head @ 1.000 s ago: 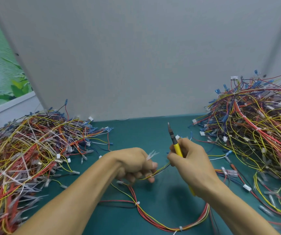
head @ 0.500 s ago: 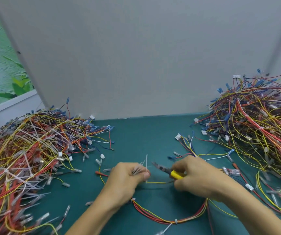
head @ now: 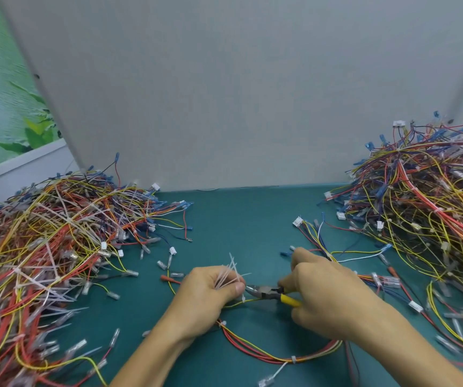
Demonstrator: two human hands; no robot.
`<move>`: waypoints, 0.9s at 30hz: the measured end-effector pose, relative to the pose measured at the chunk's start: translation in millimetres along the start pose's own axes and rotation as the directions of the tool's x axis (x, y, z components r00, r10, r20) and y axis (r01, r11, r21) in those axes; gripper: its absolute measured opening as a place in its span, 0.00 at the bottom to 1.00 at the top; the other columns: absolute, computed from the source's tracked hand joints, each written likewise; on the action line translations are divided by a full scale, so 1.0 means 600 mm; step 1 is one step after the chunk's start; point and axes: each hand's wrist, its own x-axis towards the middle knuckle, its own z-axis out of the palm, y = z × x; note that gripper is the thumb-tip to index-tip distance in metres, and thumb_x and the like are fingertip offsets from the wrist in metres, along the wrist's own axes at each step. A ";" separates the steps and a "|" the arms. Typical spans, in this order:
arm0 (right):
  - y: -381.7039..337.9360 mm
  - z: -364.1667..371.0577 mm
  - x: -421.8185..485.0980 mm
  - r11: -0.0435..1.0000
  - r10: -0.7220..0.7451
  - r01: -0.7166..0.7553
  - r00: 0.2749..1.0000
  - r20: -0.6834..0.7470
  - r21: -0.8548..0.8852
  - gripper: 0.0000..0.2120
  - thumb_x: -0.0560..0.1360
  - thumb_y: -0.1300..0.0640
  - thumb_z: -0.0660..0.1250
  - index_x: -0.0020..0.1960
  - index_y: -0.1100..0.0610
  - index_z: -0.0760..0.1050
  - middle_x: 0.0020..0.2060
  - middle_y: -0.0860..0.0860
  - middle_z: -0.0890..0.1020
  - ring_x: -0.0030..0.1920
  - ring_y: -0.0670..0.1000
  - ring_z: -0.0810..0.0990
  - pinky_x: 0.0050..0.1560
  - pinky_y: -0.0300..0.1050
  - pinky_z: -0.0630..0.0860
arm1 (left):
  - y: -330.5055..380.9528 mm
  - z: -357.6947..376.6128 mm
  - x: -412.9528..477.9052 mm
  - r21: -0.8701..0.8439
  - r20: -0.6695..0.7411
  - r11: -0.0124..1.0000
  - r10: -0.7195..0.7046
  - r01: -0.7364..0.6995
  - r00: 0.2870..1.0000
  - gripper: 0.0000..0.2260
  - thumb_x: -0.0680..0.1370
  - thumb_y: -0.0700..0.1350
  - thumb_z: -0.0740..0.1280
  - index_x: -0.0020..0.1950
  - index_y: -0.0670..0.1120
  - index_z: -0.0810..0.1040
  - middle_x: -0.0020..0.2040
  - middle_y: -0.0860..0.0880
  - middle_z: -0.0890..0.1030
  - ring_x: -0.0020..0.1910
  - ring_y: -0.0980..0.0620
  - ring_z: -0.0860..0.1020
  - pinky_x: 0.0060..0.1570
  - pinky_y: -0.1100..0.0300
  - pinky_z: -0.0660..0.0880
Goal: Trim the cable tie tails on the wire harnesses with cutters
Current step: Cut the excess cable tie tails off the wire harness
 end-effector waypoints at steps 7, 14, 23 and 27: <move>-0.005 0.007 0.000 0.999 -0.046 0.046 0.999 0.020 -0.016 0.14 0.73 0.50 0.63 0.56 0.49 0.78 0.47 0.48 0.66 0.52 0.58 0.76 0.42 0.46 0.67 | -0.003 -0.001 0.001 -0.010 -0.001 1.000 0.005 -0.005 1.000 0.04 0.74 0.42 0.71 0.41 0.49 0.82 0.35 0.52 0.81 0.36 0.57 0.75 0.42 0.60 0.70; -0.008 0.010 0.003 0.998 -0.062 0.063 0.998 0.019 -0.016 0.12 0.72 0.51 0.64 0.54 0.49 0.78 0.46 0.47 0.66 0.51 0.58 0.76 0.41 0.46 0.68 | -0.005 -0.003 0.002 -0.022 0.015 1.000 0.005 -0.005 1.000 0.04 0.74 0.42 0.72 0.40 0.49 0.83 0.34 0.53 0.80 0.35 0.58 0.74 0.42 0.61 0.70; -0.006 0.004 0.004 0.997 -0.073 0.074 0.995 0.070 -0.018 0.07 0.71 0.50 0.64 0.46 0.52 0.75 0.44 0.48 0.68 0.46 0.58 0.73 0.40 0.45 0.66 | -0.005 -0.005 0.004 -0.022 0.031 1.000 0.006 -0.006 0.999 0.06 0.74 0.41 0.72 0.38 0.50 0.83 0.33 0.55 0.80 0.33 0.60 0.74 0.38 0.68 0.69; -0.006 0.002 0.003 0.995 -0.101 0.103 0.991 0.085 -0.015 0.02 0.72 0.53 0.63 0.42 0.50 0.72 0.44 0.47 0.66 0.45 0.58 0.71 0.40 0.45 0.65 | -0.003 -0.004 0.003 -0.036 0.046 0.999 0.009 -0.007 0.999 0.06 0.73 0.40 0.72 0.37 0.47 0.83 0.32 0.55 0.80 0.33 0.60 0.73 0.37 0.68 0.68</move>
